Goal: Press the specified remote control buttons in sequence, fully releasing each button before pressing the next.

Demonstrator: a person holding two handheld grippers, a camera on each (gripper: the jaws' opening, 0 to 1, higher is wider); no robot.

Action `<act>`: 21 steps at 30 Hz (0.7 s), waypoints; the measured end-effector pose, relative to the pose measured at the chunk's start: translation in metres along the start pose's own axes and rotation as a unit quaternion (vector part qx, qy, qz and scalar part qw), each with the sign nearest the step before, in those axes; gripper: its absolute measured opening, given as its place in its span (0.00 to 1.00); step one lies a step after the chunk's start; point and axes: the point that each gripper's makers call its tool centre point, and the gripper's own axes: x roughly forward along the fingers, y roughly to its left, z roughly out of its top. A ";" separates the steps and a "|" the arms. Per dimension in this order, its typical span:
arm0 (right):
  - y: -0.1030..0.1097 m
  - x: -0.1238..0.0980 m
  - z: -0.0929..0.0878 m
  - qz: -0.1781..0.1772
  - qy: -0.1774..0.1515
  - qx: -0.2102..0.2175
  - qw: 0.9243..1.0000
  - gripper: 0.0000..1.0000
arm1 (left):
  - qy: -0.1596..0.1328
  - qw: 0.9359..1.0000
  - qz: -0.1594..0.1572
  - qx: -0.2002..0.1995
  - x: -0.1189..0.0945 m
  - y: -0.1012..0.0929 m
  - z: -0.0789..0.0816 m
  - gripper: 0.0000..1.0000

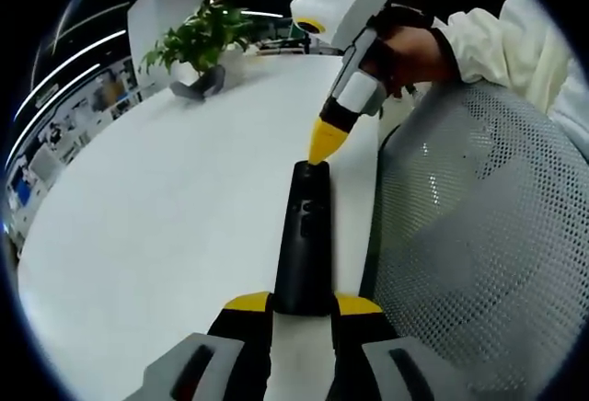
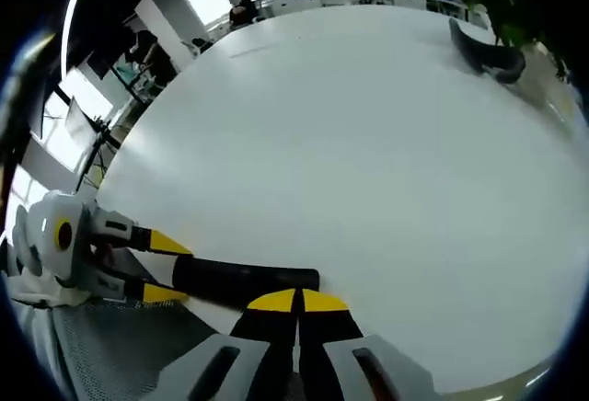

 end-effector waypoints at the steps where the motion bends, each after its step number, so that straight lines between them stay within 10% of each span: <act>1: 0.000 0.000 0.001 0.001 -0.003 0.000 1.000 0.00 | -0.001 1.000 0.000 0.000 0.000 0.000 0.000 0.24; 21: -0.004 0.001 0.002 -0.019 -0.007 -0.027 0.999 0.00 | -0.011 1.000 -0.004 0.003 0.002 0.000 0.002 0.24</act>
